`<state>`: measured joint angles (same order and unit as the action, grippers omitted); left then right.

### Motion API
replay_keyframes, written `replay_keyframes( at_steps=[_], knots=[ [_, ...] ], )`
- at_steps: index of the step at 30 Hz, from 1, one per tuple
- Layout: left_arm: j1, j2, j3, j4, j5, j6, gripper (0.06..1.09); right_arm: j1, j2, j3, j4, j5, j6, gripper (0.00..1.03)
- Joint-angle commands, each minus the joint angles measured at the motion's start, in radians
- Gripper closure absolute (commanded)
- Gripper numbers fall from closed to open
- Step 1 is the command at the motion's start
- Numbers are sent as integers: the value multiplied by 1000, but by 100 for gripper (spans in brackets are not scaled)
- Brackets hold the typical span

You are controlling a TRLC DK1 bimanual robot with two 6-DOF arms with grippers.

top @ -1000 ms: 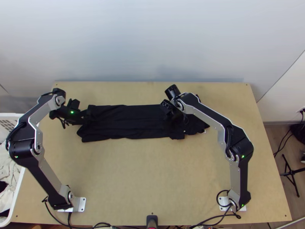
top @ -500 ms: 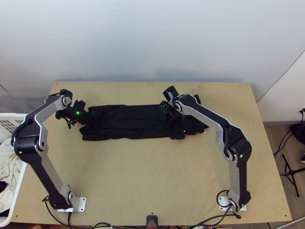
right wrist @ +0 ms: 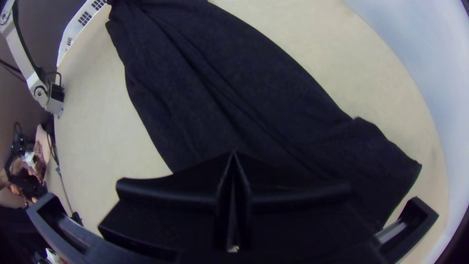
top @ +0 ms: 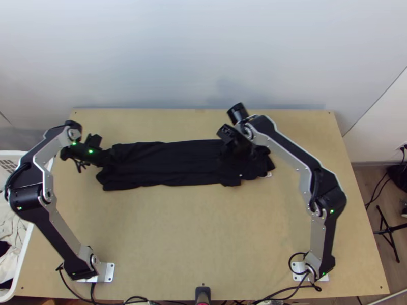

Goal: Fold the t-shirt

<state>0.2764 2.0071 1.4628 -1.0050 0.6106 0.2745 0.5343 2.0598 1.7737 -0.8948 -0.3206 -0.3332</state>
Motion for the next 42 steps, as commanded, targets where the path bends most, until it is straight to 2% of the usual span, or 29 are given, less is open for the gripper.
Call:
replay_keyframes(
  at_steps=[1, 8, 11, 14, 16, 20, 26, 31, 35, 39, 41, 42],
  knots=[
    [87, -30, 19, -80, -3, 78, 105, -88, -70, -37, -52, -40, -1, 100],
    [210, -48, 119, -213, -35, 189, 105, -157, -139, -114, -50, -38, -27, 100],
    [199, -76, 160, -280, -28, 187, 105, -175, -164, -132, -50, -38, -24, 100],
    [87, -146, 151, -303, 37, 106, 105, -194, -198, -154, -52, -38, -18, 100],
    [-22, -179, 157, -303, 44, 51, 105, -203, -225, -174, -50, -38, -10, 100],
    [-233, -172, 251, -300, 112, -118, 105, -215, -285, -221, -50, -38, -10, 100],
    [-520, -18, 467, -265, 129, -324, 105, -223, -371, -301, -50, -28, 5, 100],
    [-698, 209, 768, -257, 130, -411, 105, -237, -440, -347, -50, -12, 20, 100],
    [-789, 331, 847, -38, 132, -537, 105, -260, -480, -375, -50, -12, 25, 100],
    [-862, 421, 849, 111, 155, -587, 105, -284, -500, -407, -50, -8, 25, 100],
    [-884, 455, 849, 148, 207, -601, 104, -298, -501, -419, -49, -5, 25, 100],
    [-888, 467, 847, 178, 225, -624, 101, -304, -501, -425, -47, -2, 25, 100]
  ],
)
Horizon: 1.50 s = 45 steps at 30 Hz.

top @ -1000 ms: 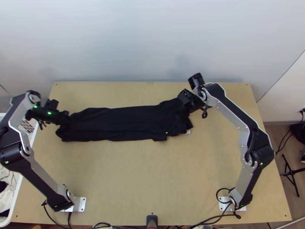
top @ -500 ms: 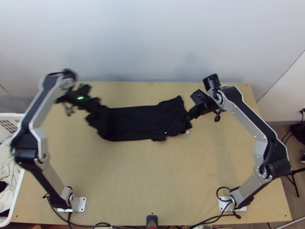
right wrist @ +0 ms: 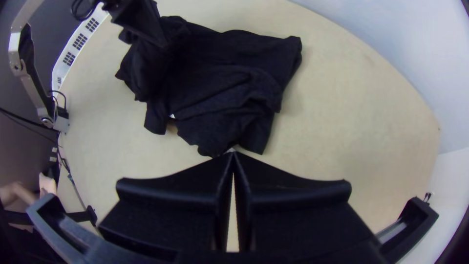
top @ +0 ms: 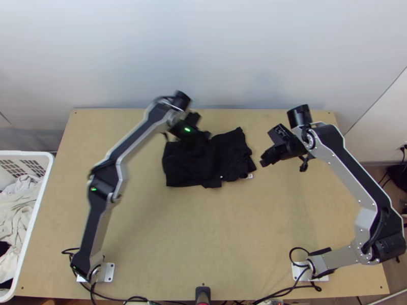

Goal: Fold the t-shirt

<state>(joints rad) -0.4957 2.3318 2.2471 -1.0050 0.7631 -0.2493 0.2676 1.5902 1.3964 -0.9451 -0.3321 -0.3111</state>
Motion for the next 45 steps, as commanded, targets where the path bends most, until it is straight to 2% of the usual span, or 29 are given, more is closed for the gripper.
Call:
replay_keyframes(
  at_steps=[1, 2, 3, 4, 13, 16, 17, 18, 19, 23, 26, 28, 31, 32, 35, 36, 38, 40, 42, 45],
  knots=[
    [-118, 149, 62, 212, 87, -120, 87, -39, -33, -53, 6, 13, 3, 100],
    [-121, 152, 58, 244, 94, -137, 58, -39, -35, -59, 9, 13, 3, 100],
    [-124, 153, 58, 275, 97, -157, 16, -39, -36, -66, 14, 15, 3, 99],
    [-122, 152, 58, 295, 97, -171, 10, -38, -38, -73, 16, 15, 3, 97],
    [3, 4, 3, 310, 94, -157, 10, -8, -44, -69, 19, 16, 4, 95],
    [68, -78, -14, 167, 100, -77, 10, 7, -45, -66, 19, 16, 3, 94],
    [100, -114, -11, 112, 143, -87, 10, 13, -45, -63, 20, 16, 3, 94],
    [138, -157, -26, 94, 269, -110, 10, 18, -45, -62, 20, 16, 3, 93],
    [161, -200, -46, 91, 346, -131, 10, 22, -44, -59, 20, 18, 3, 92],
    [181, -347, -187, 48, 352, -68, 10, 44, -33, -57, 25, 22, 4, 91],
    [169, -381, -274, -15, 352, 39, 11, 55, -32, -50, 26, 24, 3, 91],
    [144, -364, -290, -23, 338, 61, 11, 55, -30, -51, 26, 24, 3, 91],
    [78, -290, -219, -18, 335, 30, 12, 50, -32, -63, 26, 28, 3, 91],
    [48, -261, -178, -17, 324, 21, 16, 48, -38, -69, 26, 31, 3, 91],
    [-30, -158, -34, 2, 245, 10, 17, 38, -56, -93, 28, 45, 3, 91],
    [-49, -120, 5, 34, 219, -13, 18, 35, -64, -105, 28, 48, 3, 91],
    [-69, -58, 28, 172, 197, -108, 26, 21, -84, -128, 28, 53, 3, 91],
    [-87, -8, 42, 286, 171, -185, 25, 7, -114, -149, 28, 56, 3, 91],
    [-104, 32, 49, 350, 107, -202, 13, -13, -145, -168, 26, 56, 3, 91],
    [-126, 107, 74, 398, 31, -203, 14, -47, -182, -191, 26, 54, 3, 91]
  ],
)
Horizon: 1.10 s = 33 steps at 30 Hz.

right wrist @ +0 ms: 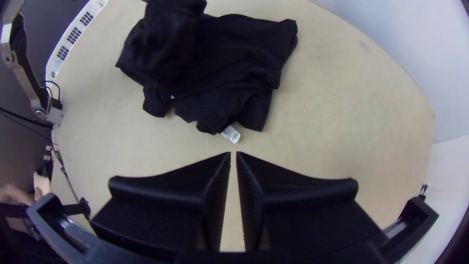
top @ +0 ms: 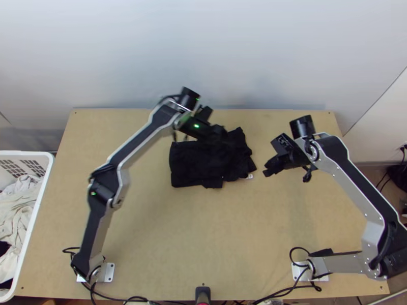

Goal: Fold the t-shirt

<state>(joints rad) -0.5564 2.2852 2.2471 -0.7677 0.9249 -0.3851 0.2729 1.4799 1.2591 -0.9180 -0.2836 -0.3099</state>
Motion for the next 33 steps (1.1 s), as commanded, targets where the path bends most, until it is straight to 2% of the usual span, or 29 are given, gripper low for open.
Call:
replay_keyframes(
  at_steps=[1, 5, 6, 8, 11, 15, 16, 17, 18, 25, 29, 33],
  knots=[
    [-68, 175, 78, 171, -147, -67, 21, -55, -82, -61, -1, 8, 2, 91],
    [-76, 220, 78, 169, -164, -46, 28, -64, -119, -92, -1, 9, 3, 91],
    [-76, 224, 77, 163, -164, -35, 34, -64, -125, -99, -1, 9, 3, 91],
    [-77, 224, 75, 156, -173, -11, 40, -64, -135, -112, -1, 11, 8, 91],
    [-76, 226, 75, 151, -202, 12, 59, -63, -147, -127, -1, 11, 17, 91],
    [-66, 221, 71, 122, -232, 49, 63, -63, -156, -133, -1, 11, 25, 91],
    [-63, 217, 63, 111, -235, 52, 55, -64, -158, -135, -1, 11, 25, 91],
    [-60, 207, 54, 105, -235, 54, 28, -63, -161, -136, -1, 11, 25, 91],
    [-59, 198, 49, 93, -235, 63, 8, -63, -162, -138, -1, 11, 25, 91],
    [10, 88, 14, 13, -244, 138, 10, -49, -178, -139, -1, 11, 23, 88],
    [52, 42, 3, -140, -299, 269, 10, -41, -182, -148, -1, 11, 23, 88],
    [107, -41, -69, -242, -317, 338, 10, -8, -175, -156, 5, 11, 26, 85]
  ],
)
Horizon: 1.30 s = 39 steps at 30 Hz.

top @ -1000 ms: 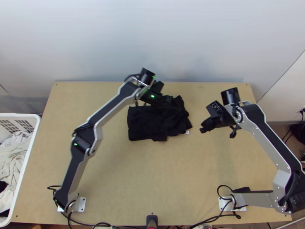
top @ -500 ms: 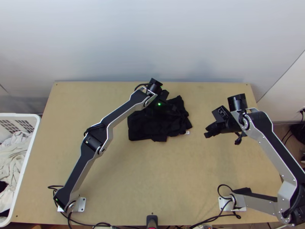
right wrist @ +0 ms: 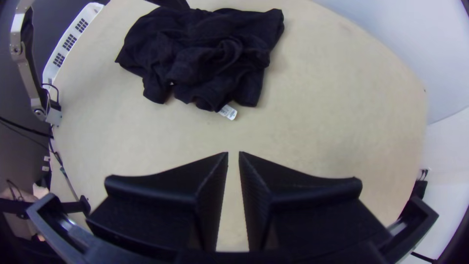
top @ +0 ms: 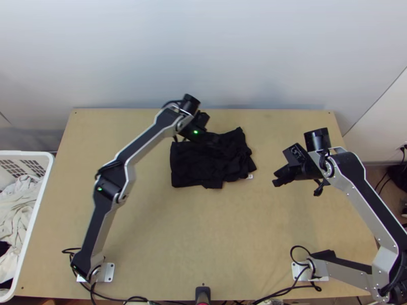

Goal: Fold the t-shirt

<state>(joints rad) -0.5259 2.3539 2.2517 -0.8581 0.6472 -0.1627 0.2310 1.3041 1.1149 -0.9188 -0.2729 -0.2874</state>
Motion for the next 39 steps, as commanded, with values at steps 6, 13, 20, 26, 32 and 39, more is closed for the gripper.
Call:
replay_keyframes(
  at_steps=[6, 13, 20, 26, 32, 39],
  knots=[
    [136, -306, -353, -137, -47, 135, 36, 130, 61, 26, 52, 0, 24, 86],
    [136, -420, -600, 42, -90, 103, 92, 217, 228, 209, 109, 0, 40, 100],
    [119, -400, -745, 240, -156, 42, 103, 311, 422, 398, 117, -5, 83, 100],
    [121, -331, -762, 315, -158, -35, 105, 376, 558, 477, 167, -8, 83, 100],
    [112, -318, -784, 357, -182, -51, 105, 407, 662, 534, 212, -9, 93, 100],
    [104, -306, -807, 376, -219, -49, 105, 416, 791, 550, 293, -9, 103, 100]
  ],
)
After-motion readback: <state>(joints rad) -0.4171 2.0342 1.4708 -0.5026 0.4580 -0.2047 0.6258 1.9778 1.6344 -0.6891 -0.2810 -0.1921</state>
